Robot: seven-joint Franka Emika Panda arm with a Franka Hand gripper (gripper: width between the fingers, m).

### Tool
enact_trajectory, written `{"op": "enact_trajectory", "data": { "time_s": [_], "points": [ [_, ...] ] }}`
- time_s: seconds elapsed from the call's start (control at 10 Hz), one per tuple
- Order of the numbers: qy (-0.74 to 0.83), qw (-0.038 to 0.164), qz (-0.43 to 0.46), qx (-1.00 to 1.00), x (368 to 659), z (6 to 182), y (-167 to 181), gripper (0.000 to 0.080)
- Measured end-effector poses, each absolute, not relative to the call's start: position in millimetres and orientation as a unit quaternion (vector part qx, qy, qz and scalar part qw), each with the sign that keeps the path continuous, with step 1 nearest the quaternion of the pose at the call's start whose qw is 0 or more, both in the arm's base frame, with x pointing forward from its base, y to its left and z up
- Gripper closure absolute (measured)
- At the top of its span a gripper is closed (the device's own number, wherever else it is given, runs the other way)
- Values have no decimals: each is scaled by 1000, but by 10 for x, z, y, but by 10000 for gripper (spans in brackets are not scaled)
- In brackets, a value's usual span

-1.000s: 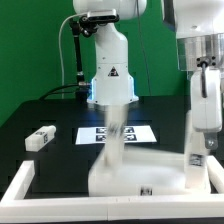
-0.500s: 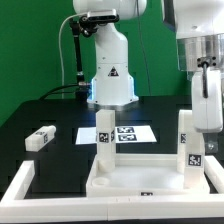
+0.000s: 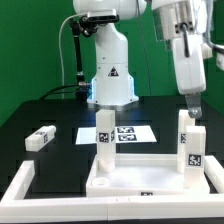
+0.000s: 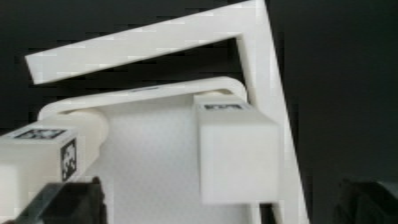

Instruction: Assemble desk

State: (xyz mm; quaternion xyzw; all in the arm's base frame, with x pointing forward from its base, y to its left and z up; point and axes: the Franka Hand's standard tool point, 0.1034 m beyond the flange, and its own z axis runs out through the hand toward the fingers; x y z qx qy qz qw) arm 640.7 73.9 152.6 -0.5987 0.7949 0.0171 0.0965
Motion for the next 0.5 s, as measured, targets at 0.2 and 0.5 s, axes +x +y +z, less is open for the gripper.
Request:
{"op": "enact_trajectory", "data": {
  "time_s": [0.2, 0.5],
  "points": [
    [795, 96, 17, -599, 6404, 1520, 736, 150],
    [767, 109, 0, -633, 6272, 1544, 534, 150]
  ]
}}
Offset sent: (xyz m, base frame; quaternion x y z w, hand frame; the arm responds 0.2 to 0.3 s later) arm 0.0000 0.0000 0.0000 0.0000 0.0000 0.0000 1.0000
